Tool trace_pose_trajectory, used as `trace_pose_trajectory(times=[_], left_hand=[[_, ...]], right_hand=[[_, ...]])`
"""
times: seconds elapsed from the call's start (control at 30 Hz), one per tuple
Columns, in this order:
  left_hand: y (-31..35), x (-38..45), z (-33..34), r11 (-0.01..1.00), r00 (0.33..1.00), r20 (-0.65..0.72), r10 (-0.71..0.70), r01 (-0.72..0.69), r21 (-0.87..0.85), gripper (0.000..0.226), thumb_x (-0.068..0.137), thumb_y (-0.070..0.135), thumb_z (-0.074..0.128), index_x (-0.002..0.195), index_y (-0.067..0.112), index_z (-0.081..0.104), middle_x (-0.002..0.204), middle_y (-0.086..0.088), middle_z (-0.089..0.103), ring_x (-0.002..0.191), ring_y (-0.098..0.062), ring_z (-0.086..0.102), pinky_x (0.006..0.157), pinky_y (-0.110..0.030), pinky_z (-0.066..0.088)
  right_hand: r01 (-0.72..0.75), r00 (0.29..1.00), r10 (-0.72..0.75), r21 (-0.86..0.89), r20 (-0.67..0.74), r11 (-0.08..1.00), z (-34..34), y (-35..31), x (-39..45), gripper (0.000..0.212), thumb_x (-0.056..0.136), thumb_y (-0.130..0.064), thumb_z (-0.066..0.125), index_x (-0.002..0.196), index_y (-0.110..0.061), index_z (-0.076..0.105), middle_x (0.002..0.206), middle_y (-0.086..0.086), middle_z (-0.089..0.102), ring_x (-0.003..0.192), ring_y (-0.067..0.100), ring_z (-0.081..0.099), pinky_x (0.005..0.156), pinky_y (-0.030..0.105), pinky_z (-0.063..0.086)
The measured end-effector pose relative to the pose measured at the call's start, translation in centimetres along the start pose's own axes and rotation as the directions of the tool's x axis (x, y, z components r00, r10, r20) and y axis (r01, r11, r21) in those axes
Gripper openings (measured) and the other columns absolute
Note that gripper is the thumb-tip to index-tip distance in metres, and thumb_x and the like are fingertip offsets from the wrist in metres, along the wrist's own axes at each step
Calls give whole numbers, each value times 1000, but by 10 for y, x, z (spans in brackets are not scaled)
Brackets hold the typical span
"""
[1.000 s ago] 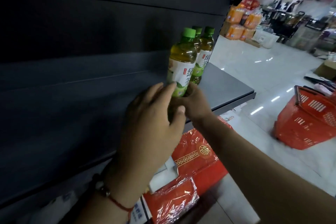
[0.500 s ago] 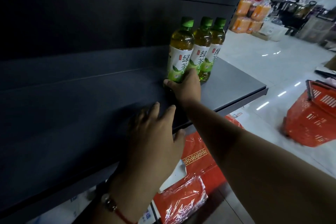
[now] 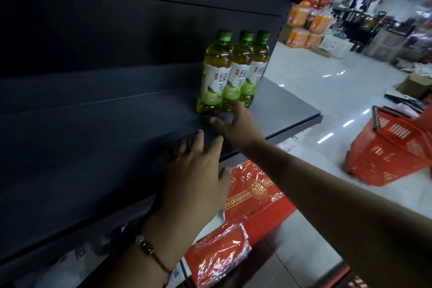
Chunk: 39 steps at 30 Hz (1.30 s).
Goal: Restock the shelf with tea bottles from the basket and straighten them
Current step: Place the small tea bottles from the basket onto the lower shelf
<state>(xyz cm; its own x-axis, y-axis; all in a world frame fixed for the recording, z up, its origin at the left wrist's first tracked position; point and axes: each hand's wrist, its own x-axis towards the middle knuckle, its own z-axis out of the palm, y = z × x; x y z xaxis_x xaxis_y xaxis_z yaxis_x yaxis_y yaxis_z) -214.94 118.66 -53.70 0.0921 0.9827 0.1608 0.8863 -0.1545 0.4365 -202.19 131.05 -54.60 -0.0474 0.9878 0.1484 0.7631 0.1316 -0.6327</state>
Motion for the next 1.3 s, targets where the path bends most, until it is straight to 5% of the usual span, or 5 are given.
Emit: trace_pose_trajectory(times=[0.13, 0.37, 0.67, 0.93, 1.3], left_hand=[[20, -11, 17, 995, 994, 56, 91, -93, 35, 60, 95, 46, 42, 149, 35, 18, 160, 0, 10, 146, -25, 9, 116, -43, 18], [82, -57, 76, 903, 891, 278, 360, -407, 137, 64, 93, 47, 44, 149, 31, 15, 160, -8, 6, 146, -31, 8, 118, -50, 11], [145, -136, 163, 651, 578, 540, 612, -756, 71, 69, 92, 44, 46, 150, 29, 13, 160, -11, 4, 146, -33, 8, 117, -51, 8], [164, -150, 199, 570, 482, 605, 634, -820, 56, 65, 92, 45, 45, 150, 29, 18, 159, -11, 10, 145, -31, 14, 117, -51, 13], [170, -143, 209, 568, 378, 693, 614, -821, -55, 80, 88, 54, 50, 151, 34, 3, 160, -6, 8, 145, -26, 13, 118, -48, 15]], right_hand=[[133, 988, -98, -329, 122, 935, -35, 39, -77, 80, 94, -41, 62, 157, -21, 19, 162, 5, 24, 149, 25, 22, 120, 36, 25], [-171, 924, 319, -516, 212, 839, -80, 141, -239, 83, 96, -54, 50, 158, -34, -2, 165, -3, -12, 152, 25, -14, 122, 39, -2], [-513, 672, 712, -566, 203, 645, -63, 242, -408, 86, 94, -51, 53, 159, -24, 3, 166, 10, 5, 152, 33, 10, 122, 44, 13], [-581, 379, 896, -694, 231, 425, -22, 269, -447, 77, 101, -36, 45, 157, -7, 0, 133, 10, 59, 114, 27, 62, 87, 36, 50], [-809, 552, 819, -135, 158, 572, -118, 226, -413, 28, 98, -38, 53, 104, -13, 65, 92, 2, 68, 83, 16, 69, 74, 26, 60]])
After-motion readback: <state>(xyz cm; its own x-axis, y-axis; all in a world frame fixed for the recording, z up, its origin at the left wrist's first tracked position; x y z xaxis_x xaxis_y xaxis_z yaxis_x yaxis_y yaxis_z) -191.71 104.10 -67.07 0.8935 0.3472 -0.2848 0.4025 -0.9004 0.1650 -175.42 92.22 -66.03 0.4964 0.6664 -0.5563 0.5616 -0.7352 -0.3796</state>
